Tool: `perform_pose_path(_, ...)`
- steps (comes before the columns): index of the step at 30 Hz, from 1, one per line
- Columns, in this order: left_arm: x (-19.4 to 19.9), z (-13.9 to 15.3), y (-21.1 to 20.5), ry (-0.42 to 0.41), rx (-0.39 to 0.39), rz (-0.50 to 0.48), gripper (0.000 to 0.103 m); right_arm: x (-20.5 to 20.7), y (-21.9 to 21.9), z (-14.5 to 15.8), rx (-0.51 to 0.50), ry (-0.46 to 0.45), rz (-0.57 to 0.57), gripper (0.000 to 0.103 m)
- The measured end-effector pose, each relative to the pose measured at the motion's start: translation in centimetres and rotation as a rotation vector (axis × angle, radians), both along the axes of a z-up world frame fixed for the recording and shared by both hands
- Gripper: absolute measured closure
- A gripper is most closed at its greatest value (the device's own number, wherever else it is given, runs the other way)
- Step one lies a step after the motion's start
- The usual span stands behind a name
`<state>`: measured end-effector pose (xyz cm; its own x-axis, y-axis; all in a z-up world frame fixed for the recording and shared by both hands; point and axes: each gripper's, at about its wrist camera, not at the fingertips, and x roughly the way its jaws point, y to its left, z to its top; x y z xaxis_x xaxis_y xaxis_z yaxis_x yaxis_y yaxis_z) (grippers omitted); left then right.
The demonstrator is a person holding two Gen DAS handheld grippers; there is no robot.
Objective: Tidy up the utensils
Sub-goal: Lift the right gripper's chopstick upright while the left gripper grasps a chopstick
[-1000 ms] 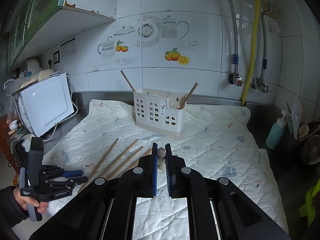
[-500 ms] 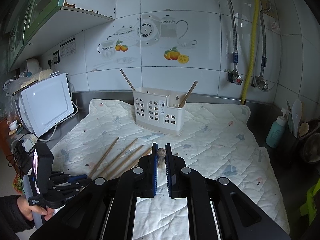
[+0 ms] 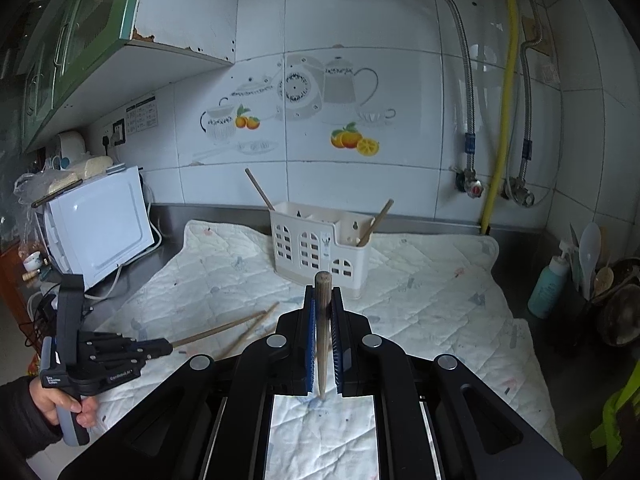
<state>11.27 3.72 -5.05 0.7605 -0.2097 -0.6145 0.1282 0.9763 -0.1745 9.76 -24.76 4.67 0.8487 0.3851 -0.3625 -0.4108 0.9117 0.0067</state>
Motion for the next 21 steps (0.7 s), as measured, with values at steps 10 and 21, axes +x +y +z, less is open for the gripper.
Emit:
perform_pose_path(10, 3.1, 3.9, 0.1, -0.06, 0.057, -0.048, 0.098, 3.6, 1.1, 3.6, 0.008, 0.026, 0.072, 0.096)
perform_pose_path(21, 8.5, 10.2, 0.6, -0.118, 0.111, -0.082, 0.098, 11.6, 2.8, 13.1, 0.026, -0.088, 0.035, 0.096)
